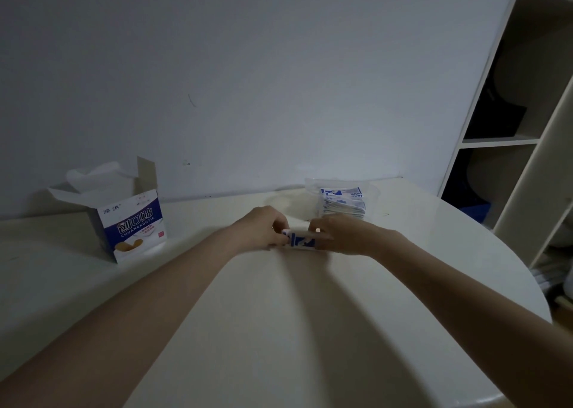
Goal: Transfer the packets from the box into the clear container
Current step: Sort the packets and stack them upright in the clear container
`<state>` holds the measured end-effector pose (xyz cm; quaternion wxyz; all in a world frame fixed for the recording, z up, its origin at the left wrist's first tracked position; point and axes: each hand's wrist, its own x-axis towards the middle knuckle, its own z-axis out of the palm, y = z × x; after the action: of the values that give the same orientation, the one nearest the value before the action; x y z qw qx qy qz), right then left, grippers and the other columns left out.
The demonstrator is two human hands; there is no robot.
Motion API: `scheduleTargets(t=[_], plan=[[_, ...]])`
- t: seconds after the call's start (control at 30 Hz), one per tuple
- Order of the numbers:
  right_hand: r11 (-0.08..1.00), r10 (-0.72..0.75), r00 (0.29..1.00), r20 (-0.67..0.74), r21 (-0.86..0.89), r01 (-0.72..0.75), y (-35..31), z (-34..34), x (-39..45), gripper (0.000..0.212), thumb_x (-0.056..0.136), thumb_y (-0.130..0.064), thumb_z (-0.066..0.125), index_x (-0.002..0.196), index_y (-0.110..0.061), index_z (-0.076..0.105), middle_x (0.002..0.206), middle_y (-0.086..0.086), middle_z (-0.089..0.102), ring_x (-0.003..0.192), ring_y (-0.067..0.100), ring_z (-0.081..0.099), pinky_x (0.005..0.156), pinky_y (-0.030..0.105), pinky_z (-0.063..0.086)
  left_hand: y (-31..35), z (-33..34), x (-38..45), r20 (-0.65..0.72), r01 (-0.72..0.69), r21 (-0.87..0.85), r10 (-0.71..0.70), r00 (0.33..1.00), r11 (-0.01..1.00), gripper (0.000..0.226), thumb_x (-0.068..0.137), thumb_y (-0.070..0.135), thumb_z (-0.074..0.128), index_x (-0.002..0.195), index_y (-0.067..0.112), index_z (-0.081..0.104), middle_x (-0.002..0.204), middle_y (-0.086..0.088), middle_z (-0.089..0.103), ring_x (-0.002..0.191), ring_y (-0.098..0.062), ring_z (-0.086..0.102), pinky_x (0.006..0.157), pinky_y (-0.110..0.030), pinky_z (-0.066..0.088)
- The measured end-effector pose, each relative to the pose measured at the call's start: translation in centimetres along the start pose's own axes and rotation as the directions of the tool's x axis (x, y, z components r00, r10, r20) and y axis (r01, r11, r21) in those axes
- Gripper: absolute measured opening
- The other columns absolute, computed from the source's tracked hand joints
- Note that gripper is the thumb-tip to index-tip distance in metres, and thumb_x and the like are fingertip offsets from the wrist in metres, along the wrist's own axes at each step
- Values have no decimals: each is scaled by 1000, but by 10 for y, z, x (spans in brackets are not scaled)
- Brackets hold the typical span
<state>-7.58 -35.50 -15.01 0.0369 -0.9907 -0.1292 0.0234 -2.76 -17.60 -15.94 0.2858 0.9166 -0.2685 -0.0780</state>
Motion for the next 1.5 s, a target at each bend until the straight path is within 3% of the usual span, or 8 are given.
scheduleTargets(t=[0.2, 0.5, 0.77, 0.9, 1.0, 1.17, 1.33, 1.5], plan=[[988, 85, 996, 24, 126, -88, 6, -3, -6, 12, 86, -13, 58, 94, -5, 61, 68, 8, 62, 44, 14, 51, 44, 20, 41, 4, 1, -3, 93, 0, -28, 3, 996, 1000, 22, 80, 9, 65, 101, 12, 65, 77, 9, 59, 70, -10, 56, 63, -17, 42], [989, 64, 998, -24, 137, -61, 7, -2, -5, 15, 89, -10, 54, 93, -2, 67, 58, -3, 55, 45, 5, 45, 36, 6, 34, -1, 4, -7, -69, -8, -38, 5, 998, 999, 8, 83, 8, 61, 86, 12, 67, 69, -1, 60, 52, -10, 51, 49, -13, 42], [993, 33, 999, -4, 115, -33, 9, 5, -3, 16, 83, -4, 53, 79, -1, 68, 66, 12, 63, 56, 18, 53, 61, 29, 47, -5, 8, -5, -61, -8, 18, 10, 998, 1000, 9, 81, 13, 63, 82, 10, 72, 57, 6, 57, 52, -4, 50, 48, -10, 38], [901, 163, 960, -228, 432, -50, 27, -17, -4, 12, 85, -6, 60, 80, -17, 65, 55, -1, 58, 39, -1, 52, 49, 16, 45, 5, -5, 17, -166, -50, -244, 9, 986, 968, 17, 80, 7, 69, 65, 13, 64, 50, 8, 59, 51, -9, 52, 63, -23, 46], [733, 392, 833, -390, 679, -27, 47, -42, -1, 6, 84, -6, 64, 88, -8, 66, 59, -3, 59, 37, -5, 53, 41, 6, 41, 31, -13, 43, -304, -114, -440, -28, 952, 891, 8, 81, 5, 68, 87, 10, 64, 63, -1, 61, 54, -12, 55, 66, -26, 48], [603, 619, 688, -378, 790, -108, 73, -59, 12, 12, 87, -11, 61, 98, -6, 63, 74, 4, 66, 56, 3, 53, 46, 13, 36, 70, -10, 82, -438, -40, -214, -59, 897, 976, 26, 84, 20, 65, 107, 12, 57, 98, -7, 68, 92, -23, 61, 76, -29, 44], [665, 623, 712, -324, 698, -264, 89, -43, 25, 15, 87, -10, 57, 100, -5, 64, 97, 15, 71, 78, 20, 59, 52, 21, 39, 80, 0, 102, -299, 90, 159, -39, 953, 983, 19, 86, 24, 59, 103, 18, 61, 112, -1, 65, 104, -22, 59, 87, -32, 41], [676, 616, 719, -322, 684, -273, 94, -43, 33, 20, 88, -13, 58, 107, -6, 58, 102, 14, 69, 81, 20, 59, 53, 19, 39, 80, -2, 112, -332, 100, 172, -38, 943, 980, 19, 88, 24, 56, 105, 18, 60, 113, 0, 64, 107, -21, 57, 90, -32, 36]])
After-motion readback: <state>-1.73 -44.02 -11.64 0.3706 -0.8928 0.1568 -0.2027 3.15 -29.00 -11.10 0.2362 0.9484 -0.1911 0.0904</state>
